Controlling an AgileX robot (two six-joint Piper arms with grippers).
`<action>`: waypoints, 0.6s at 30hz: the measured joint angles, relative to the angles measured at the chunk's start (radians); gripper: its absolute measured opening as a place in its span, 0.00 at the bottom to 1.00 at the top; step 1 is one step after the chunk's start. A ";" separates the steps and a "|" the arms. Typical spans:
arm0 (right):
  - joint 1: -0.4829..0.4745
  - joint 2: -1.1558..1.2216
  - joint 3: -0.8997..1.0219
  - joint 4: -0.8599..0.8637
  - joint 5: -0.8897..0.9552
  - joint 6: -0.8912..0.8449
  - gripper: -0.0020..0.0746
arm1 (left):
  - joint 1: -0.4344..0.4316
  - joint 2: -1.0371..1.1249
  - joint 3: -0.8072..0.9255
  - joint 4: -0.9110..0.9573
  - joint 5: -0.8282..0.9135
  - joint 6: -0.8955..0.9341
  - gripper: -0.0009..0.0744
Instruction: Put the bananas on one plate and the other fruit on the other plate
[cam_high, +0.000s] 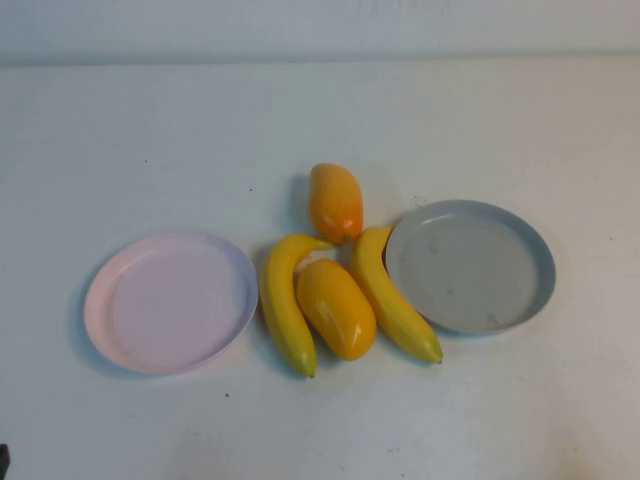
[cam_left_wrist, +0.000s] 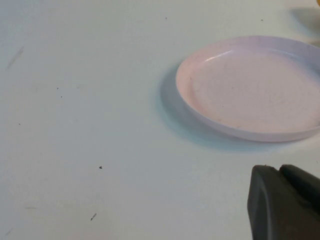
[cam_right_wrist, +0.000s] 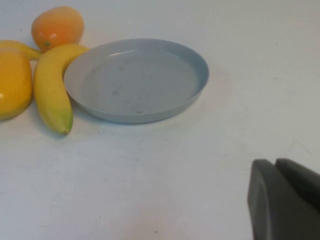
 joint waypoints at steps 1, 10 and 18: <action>0.000 0.000 0.000 0.000 0.000 0.000 0.00 | 0.000 0.000 0.000 0.000 0.000 0.000 0.01; 0.000 0.000 0.000 0.000 0.000 0.000 0.00 | 0.000 0.000 0.000 -0.015 -0.023 0.000 0.01; 0.000 0.000 0.000 0.000 0.000 0.000 0.00 | 0.000 0.000 0.000 -0.144 -0.036 -0.070 0.01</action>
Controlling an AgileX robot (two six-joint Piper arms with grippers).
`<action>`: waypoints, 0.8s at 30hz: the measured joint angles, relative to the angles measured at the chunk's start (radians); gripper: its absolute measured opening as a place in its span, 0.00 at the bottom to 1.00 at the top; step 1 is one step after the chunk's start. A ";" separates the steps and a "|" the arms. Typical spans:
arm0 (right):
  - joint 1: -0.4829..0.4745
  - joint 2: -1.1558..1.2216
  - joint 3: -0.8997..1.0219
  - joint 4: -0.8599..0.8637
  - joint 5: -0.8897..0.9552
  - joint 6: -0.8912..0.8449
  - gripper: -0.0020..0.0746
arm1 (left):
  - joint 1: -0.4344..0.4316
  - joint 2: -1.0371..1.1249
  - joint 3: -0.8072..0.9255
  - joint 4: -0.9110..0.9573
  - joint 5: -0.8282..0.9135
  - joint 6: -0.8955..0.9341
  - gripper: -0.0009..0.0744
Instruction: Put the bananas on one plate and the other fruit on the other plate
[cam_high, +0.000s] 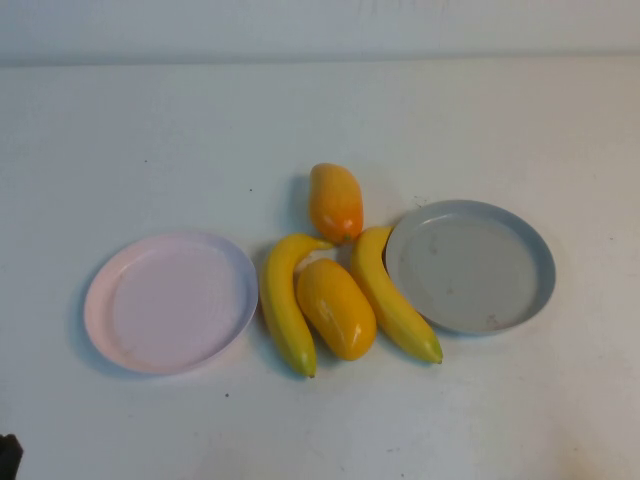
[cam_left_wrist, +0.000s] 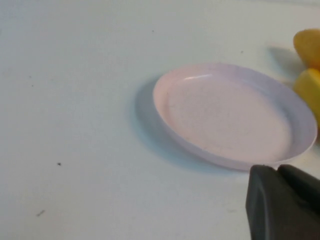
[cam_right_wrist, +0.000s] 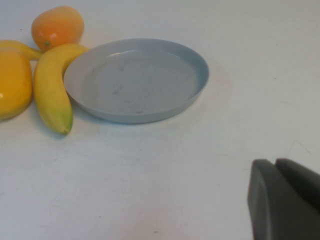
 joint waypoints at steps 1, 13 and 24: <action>0.000 0.000 0.000 0.000 0.000 0.000 0.00 | 0.000 0.000 0.000 -0.017 -0.006 -0.016 0.01; 0.000 0.000 0.000 0.000 0.000 0.000 0.00 | 0.000 0.000 0.000 -0.387 -0.165 -0.086 0.01; 0.000 0.000 0.000 0.000 0.000 0.000 0.00 | 0.000 0.000 -0.018 -0.442 -0.180 -0.086 0.01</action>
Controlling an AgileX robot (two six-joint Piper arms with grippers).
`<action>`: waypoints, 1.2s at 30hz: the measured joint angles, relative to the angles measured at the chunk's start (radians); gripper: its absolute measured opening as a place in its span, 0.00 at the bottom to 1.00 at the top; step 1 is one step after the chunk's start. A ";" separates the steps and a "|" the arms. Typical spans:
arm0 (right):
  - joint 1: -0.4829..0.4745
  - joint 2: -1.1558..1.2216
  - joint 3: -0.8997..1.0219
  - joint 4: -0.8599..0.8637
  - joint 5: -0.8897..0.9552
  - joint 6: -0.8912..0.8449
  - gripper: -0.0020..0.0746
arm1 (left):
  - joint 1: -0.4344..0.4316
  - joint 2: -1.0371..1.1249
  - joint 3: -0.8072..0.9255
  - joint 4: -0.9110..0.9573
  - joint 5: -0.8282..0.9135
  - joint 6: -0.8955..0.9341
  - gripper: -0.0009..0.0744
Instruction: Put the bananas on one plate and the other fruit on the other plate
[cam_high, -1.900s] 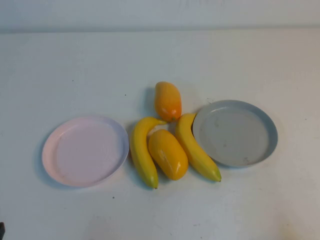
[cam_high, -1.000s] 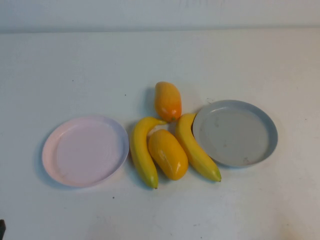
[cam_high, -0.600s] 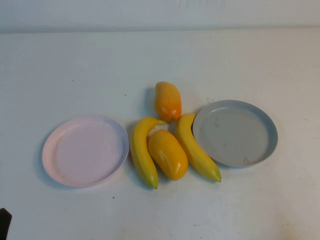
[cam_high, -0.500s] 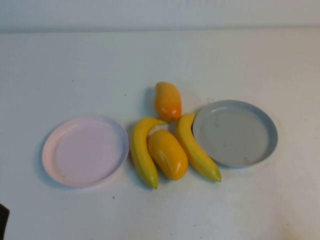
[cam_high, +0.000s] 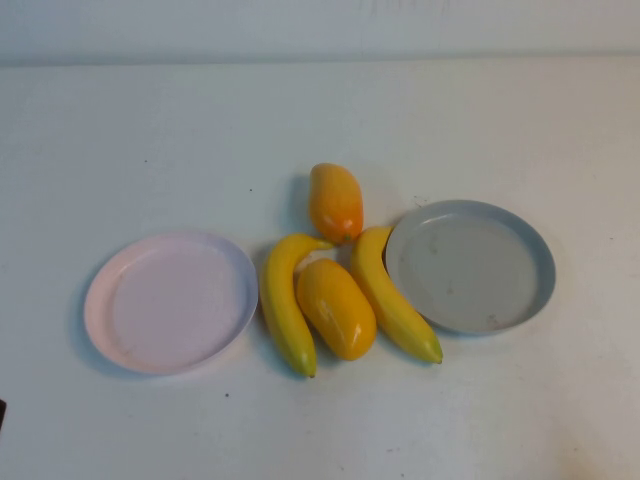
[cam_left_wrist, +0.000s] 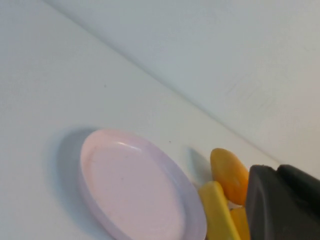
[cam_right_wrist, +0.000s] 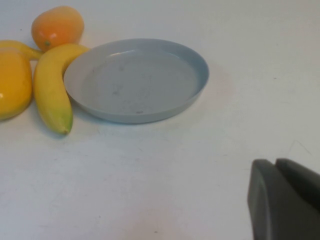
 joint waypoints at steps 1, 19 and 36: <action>0.000 0.000 0.000 0.000 0.000 0.000 0.00 | 0.000 0.010 -0.020 0.000 0.018 -0.005 0.01; 0.000 0.000 0.000 0.000 0.000 0.000 0.00 | 0.000 0.751 -0.586 0.161 0.623 0.100 0.01; 0.000 0.000 0.000 0.000 0.000 0.000 0.00 | -0.242 1.364 -1.038 0.312 0.656 0.019 0.01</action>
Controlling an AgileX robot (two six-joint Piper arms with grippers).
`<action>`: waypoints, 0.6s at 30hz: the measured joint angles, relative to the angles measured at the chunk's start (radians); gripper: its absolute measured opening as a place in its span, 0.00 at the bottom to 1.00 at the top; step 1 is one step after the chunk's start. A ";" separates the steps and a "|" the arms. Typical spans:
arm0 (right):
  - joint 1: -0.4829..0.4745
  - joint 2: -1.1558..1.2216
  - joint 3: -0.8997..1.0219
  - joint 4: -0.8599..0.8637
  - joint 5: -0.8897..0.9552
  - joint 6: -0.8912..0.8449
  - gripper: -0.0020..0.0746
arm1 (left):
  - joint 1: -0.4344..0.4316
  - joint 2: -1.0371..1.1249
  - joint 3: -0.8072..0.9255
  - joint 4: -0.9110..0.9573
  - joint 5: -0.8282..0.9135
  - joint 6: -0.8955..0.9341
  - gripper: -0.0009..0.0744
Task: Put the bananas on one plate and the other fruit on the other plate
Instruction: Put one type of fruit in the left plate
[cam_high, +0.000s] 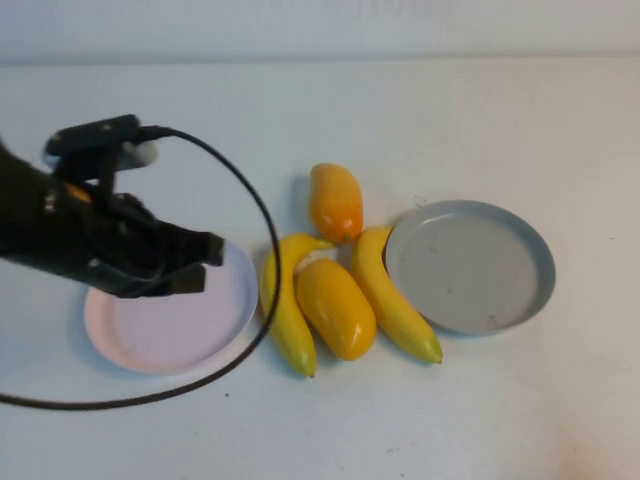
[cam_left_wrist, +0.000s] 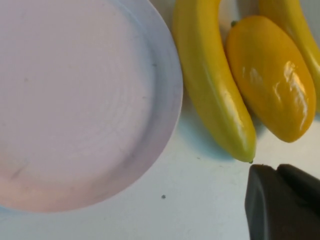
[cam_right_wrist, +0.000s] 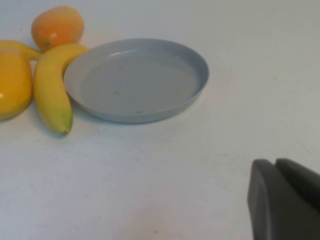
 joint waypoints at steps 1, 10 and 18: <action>0.000 0.000 0.000 0.000 0.000 0.000 0.00 | -0.033 0.037 -0.027 0.022 0.006 -0.026 0.01; 0.000 0.000 0.000 0.000 0.000 0.000 0.00 | -0.269 0.329 -0.275 0.115 0.078 -0.165 0.01; 0.000 0.000 0.000 0.000 0.000 0.000 0.00 | -0.402 0.491 -0.512 0.224 0.212 -0.236 0.06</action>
